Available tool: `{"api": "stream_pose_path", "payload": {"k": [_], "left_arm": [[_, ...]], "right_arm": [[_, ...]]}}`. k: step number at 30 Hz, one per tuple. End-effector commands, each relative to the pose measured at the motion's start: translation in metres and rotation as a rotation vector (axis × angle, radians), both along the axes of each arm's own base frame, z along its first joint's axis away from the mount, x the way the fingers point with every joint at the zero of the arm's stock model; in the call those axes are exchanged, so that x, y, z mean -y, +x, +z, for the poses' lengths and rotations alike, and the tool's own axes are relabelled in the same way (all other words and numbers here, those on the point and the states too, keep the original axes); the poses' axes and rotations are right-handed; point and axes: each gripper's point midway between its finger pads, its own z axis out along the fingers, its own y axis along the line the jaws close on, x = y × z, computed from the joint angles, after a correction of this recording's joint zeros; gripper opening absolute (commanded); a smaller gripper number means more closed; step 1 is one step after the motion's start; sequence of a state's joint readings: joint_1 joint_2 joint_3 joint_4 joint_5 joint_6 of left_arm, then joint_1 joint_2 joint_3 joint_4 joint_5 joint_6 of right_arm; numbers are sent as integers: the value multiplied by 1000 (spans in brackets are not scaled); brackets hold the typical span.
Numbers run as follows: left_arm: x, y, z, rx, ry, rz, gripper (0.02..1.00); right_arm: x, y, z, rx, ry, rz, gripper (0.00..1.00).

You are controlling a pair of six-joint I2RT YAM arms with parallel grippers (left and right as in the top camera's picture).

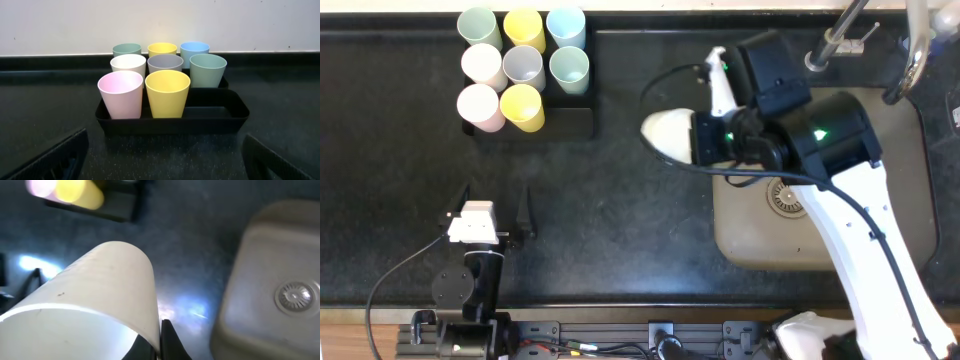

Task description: Store Cups

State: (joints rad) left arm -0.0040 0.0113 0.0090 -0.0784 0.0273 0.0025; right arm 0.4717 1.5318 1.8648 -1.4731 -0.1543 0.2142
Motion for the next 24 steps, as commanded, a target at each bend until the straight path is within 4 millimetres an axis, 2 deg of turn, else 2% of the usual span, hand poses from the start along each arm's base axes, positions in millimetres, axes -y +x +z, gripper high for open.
{"api": "stream_pose_path", "payload": {"k": [1,4,9,15,19,24], "left_arm": [[1,0,1,4,-12,-7,1000],[1,0,1,4,-12,-7,1000],[1,0,1,4,-12,-7,1000],[1,0,1,4,-12,-7,1000],[1,0,1,4,-12,-6,1000],[1,0,1,4,-12,-7,1000]], "right_arm": [[-41,19,9,3,34,30,42],[-68,39,2,3,23,42,42],[-110,66,-31,-47,2,40,42],[-134,88,-78,-93,-44,40,45],[-141,96,-107,-132,-69,34,42],[-149,102,-125,-147,-74,30,45]]}}
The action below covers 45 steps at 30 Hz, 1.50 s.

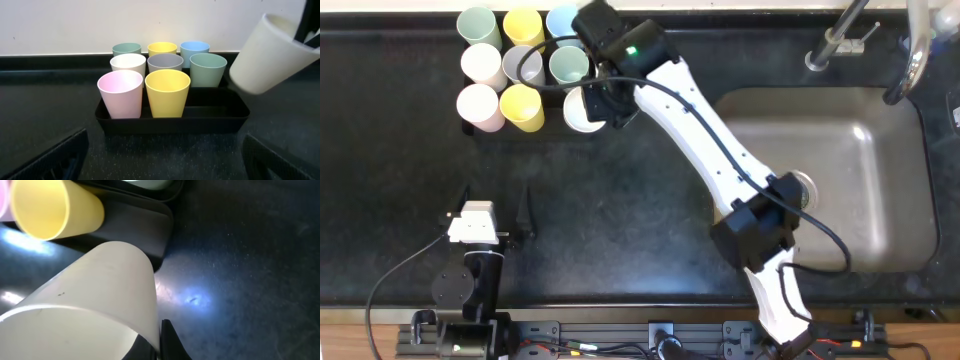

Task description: Store Cups

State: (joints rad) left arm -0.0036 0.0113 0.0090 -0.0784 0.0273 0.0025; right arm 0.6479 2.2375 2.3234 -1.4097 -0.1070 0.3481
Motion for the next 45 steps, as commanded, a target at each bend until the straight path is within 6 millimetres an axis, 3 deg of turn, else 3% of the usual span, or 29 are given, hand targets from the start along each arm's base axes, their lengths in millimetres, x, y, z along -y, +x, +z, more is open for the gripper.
{"api": "stream_pose_path", "payload": {"k": [1,10,19,32,38,40,42,45], "left_arm": [[1,0,1,4,-12,-8,998],[1,0,1,4,-12,-7,1000],[1,0,1,4,-12,-7,1000],[1,0,1,4,-12,-7,1000],[1,0,1,4,-12,-8,1000],[1,0,1,4,-12,-8,998],[1,0,1,4,-12,-7,1000],[1,0,1,4,-12,-7,1000]], "right_arm": [[-14,7,3,31,28,-8,42],[-22,19,-25,22,15,-9,42],[-25,35,-32,71,10,-34,42],[-28,31,-58,28,-25,-25,42],[-28,31,-59,28,-24,-25,42],[-28,31,-59,28,-24,-25,97],[-29,32,-59,30,-22,-24,240],[-29,32,-58,29,-20,-24,334]]}}
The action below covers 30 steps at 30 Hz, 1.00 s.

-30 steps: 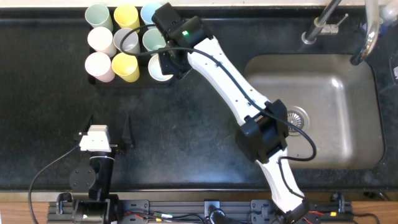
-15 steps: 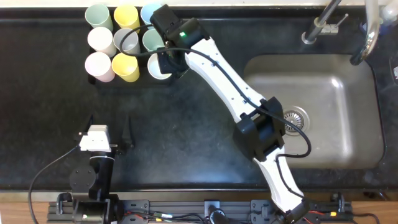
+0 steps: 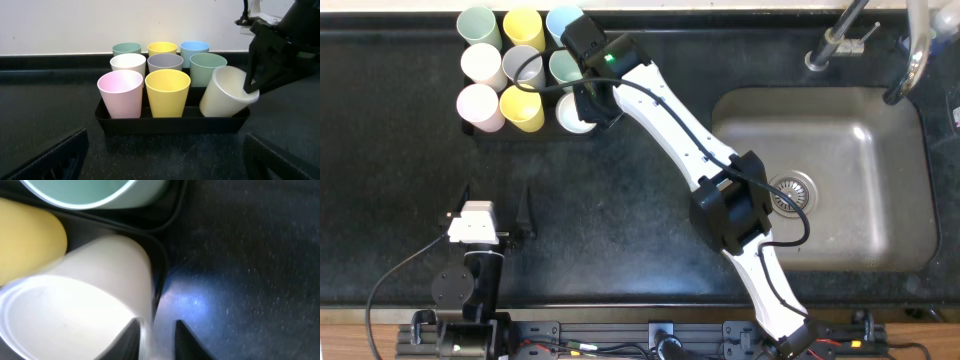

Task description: Store Cups

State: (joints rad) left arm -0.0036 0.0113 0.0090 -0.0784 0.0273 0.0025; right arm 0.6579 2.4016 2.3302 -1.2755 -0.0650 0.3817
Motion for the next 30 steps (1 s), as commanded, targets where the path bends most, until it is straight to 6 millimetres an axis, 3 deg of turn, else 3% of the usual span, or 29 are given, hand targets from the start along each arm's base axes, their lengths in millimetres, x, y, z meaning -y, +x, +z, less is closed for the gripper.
{"api": "stream_pose_path", "payload": {"k": [1,3,6,12,15,16,17,20,25,28,30], "left_arm": [[1,0,1,4,-12,-7,1000],[1,0,1,4,-12,-7,1000],[1,0,1,4,-12,-7,1000],[1,0,1,4,-12,-7,1000],[1,0,1,4,-12,-7,1000],[1,0,1,4,-12,-7,1000],[1,0,1,4,-12,-7,1000],[1,0,1,4,-12,-7,1000],[1,0,1,4,-12,-7,1000],[1,0,1,4,-12,-7,1000],[1,0,1,4,-12,-7,1000]], "right_arm": [[-9,2,12,31,22,11,369],[-8,2,16,36,26,9,424],[-4,7,38,76,55,0,494],[19,17,156,313,196,-3,634],[43,9,217,442,230,32,833],[66,-3,248,504,213,56,996],[81,-6,256,510,205,41,998],[151,-20,287,541,165,-78,998],[219,-51,336,686,112,-112,998],[261,-74,349,767,51,-137,998],[285,-90,344,805,8,-161,998]]}}
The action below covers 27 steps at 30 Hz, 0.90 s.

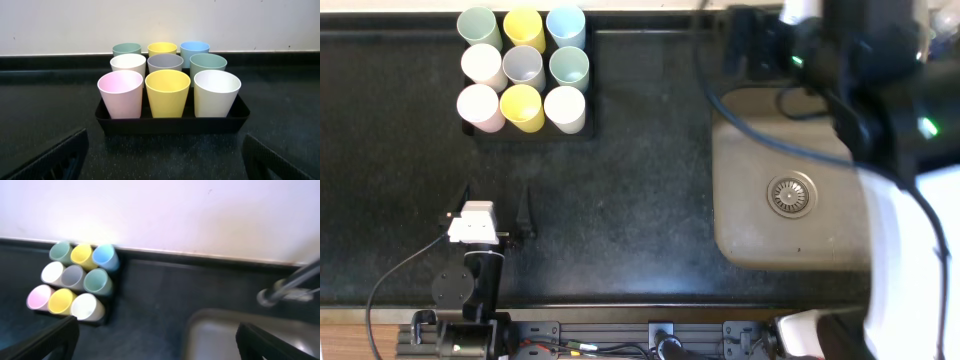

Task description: Store Cups

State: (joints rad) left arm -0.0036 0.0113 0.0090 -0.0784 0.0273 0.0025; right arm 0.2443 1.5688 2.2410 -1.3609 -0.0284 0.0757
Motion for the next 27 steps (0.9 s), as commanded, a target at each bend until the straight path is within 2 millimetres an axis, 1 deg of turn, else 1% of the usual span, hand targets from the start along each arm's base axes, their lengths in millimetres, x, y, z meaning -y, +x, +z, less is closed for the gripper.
{"api": "stream_pose_path", "payload": {"k": [1,3,4,5,8,9,12,15,17,18,19,21,22,24,27], "left_arm": [[1,0,1,4,-12,-7,1000],[1,0,1,4,-12,-7,1000],[1,0,1,4,-12,-7,1000],[1,0,1,4,-12,-8,1000],[1,0,1,4,-12,-7,1000],[1,0,1,4,-12,-7,1000],[1,0,1,4,-12,-7,1000],[1,0,1,4,-12,-7,1000],[1,0,1,4,-12,-7,1000],[1,0,1,4,-12,-7,1000],[1,0,1,4,-12,-7,1000],[1,0,1,4,-12,-7,1000],[1,0,1,4,-12,-7,1000],[1,0,1,4,-12,-7,1000],[1,0,1,4,-12,-7,1000]], "right_arm": [[53,-43,6,110,-98,-54,998],[64,-60,-7,154,-93,-85,998],[65,-64,-11,168,-94,-88,998],[67,-78,-26,218,-110,-79,996],[69,-98,-56,306,-141,-62,998],[71,-107,-79,333,-141,-72,996],[75,-119,-118,364,-139,-85,998],[75,-127,-152,380,-135,-83,996],[73,-130,-172,404,-126,-77,998],[71,-130,-179,419,-120,-69,998],[69,-129,-191,473,-110,-61,998],[69,-126,-200,544,-104,-67,996],[69,-124,-203,608,-100,-71,996],[69,-123,-195,716,-88,-80,998],[69,-121,-196,788,-81,-86,1000]]}}
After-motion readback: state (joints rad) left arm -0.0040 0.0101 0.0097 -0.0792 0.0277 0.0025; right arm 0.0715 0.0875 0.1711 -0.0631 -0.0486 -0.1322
